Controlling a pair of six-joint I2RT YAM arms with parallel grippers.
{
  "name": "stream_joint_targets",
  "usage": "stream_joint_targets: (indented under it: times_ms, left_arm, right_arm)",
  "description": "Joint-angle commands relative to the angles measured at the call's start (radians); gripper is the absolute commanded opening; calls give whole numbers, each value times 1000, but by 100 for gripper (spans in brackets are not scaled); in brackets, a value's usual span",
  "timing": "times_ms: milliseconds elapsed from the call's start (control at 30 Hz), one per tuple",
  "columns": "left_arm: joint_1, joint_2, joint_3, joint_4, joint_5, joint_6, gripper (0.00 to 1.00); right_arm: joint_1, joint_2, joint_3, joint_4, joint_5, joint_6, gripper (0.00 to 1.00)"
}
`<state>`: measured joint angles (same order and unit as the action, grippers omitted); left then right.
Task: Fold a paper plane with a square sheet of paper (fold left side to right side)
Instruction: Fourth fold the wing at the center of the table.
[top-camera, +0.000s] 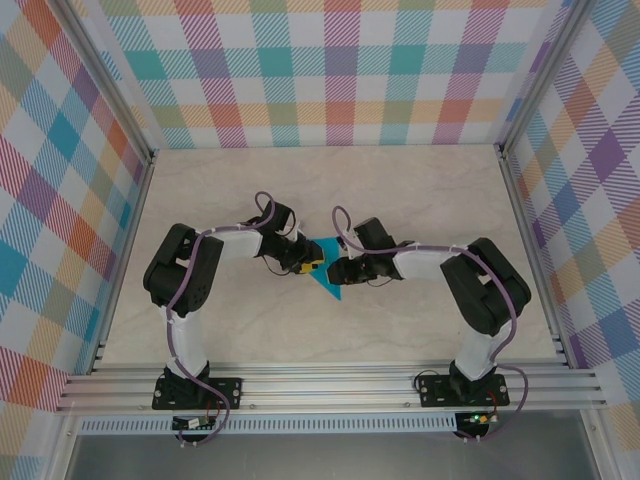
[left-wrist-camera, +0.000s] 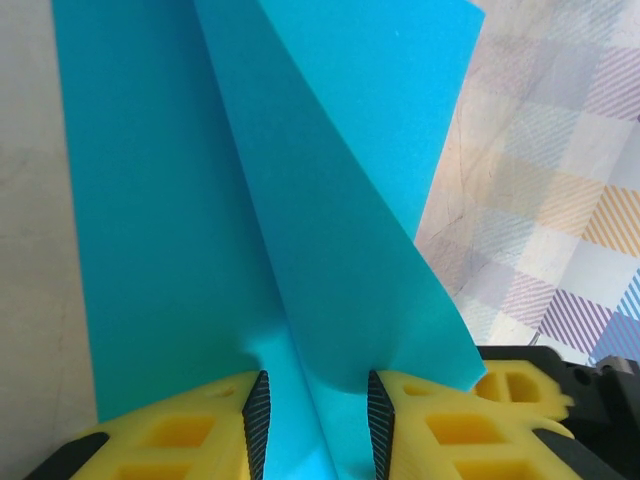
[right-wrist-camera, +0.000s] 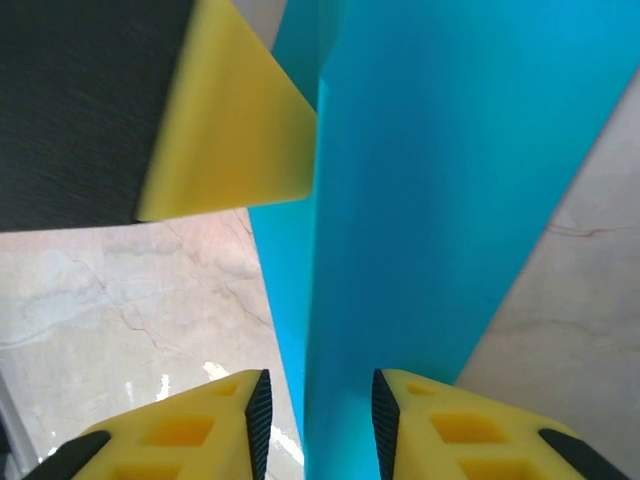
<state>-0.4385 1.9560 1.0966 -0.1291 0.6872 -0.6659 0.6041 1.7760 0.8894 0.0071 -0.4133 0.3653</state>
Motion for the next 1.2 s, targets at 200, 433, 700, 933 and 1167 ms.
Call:
stream_joint_targets:
  times_ms: [200, 433, 700, 933, 1167]
  left_arm:
    - [-12, 34, 13, -30, -54, 0, 33]
    - [-11, 31, 12, -29, -52, -2, 33]
    - [-12, 30, 15, -29, -52, -3, 33]
    - [-12, 29, 13, -28, -51, -3, 33]
    - [-12, 27, 12, -29, -52, -3, 33]
  right_arm:
    - [-76, -46, 14, 31, -125, 22, 37]
    - [-90, 28, 85, 36, -169, 51, 34]
    - [-90, 109, 133, 58, -207, 76, 30]
    - [-90, 138, 151, 66, -231, 82, 24]
    - [-90, 149, 156, 56, -231, 73, 10]
